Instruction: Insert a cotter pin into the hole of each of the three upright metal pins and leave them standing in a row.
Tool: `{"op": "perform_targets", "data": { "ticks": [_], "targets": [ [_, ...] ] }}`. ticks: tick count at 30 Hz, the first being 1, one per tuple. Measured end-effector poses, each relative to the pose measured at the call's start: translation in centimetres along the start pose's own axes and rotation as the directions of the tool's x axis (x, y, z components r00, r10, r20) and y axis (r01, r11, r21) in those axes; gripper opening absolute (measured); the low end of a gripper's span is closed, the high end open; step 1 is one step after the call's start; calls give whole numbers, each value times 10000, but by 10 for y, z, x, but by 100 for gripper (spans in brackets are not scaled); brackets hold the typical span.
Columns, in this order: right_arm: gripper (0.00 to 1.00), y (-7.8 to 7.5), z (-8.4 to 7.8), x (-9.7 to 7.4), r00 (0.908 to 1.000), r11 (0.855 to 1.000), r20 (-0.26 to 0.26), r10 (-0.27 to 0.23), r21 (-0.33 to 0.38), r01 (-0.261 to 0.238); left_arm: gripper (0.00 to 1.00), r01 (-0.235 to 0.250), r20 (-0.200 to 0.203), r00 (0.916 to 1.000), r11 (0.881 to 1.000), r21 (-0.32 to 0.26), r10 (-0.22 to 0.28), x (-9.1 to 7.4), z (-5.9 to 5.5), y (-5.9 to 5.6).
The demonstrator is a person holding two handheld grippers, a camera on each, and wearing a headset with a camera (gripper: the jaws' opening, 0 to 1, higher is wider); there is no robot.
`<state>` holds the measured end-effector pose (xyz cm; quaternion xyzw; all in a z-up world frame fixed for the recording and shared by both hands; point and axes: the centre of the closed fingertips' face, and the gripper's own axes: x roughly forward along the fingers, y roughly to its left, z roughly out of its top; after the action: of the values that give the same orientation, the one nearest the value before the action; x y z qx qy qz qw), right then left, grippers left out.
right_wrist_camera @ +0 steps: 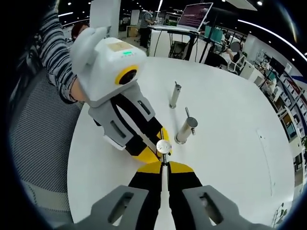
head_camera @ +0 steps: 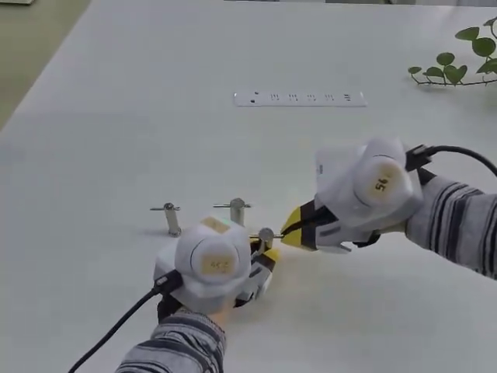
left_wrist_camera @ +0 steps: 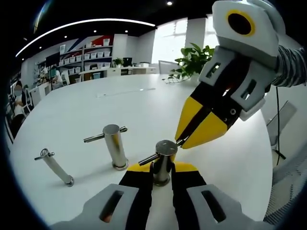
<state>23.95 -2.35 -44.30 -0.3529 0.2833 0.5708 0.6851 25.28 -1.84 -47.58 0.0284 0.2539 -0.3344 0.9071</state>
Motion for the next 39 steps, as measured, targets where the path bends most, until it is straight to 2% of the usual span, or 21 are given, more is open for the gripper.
{"op": "perform_targets", "data": {
  "ticks": [10,17,20,24,26,28,32,39],
  "targets": [
    [0,1,4,4,10000,9999,-2,-53,-152,53,11,-11,52,10000,10000,-89,11,0,0,0],
    [0,0,3,4,10000,10000,-7,-81,9,81,11,-8,36,10000,10000,-74,8,2,-1,0],
    [0,-1,3,4,9999,9995,-18,-114,310,114,11,-11,3,10000,9999,-132,11,2,-2,0],
    [0,0,3,5,10000,9991,39,-66,418,64,12,-32,-107,9999,9999,-99,31,3,-3,0],
    [0,0,4,6,10000,9993,63,-67,362,65,12,-98,-355,9993,9998,-167,92,1,-7,1],
    [1,0,5,6,9998,9994,111,-152,326,148,14,-149,-513,9986,9998,-111,143,-1,-10,3],
    [12,-1,9,7,9991,9968,383,-180,783,150,21,-194,-692,9974,9998,7,194,-6,-15,5],
    [13,0,15,14,9986,9950,535,1,998,-54,32,143,-630,9979,9999,36,-141,-14,-11,3]
  ]
}}
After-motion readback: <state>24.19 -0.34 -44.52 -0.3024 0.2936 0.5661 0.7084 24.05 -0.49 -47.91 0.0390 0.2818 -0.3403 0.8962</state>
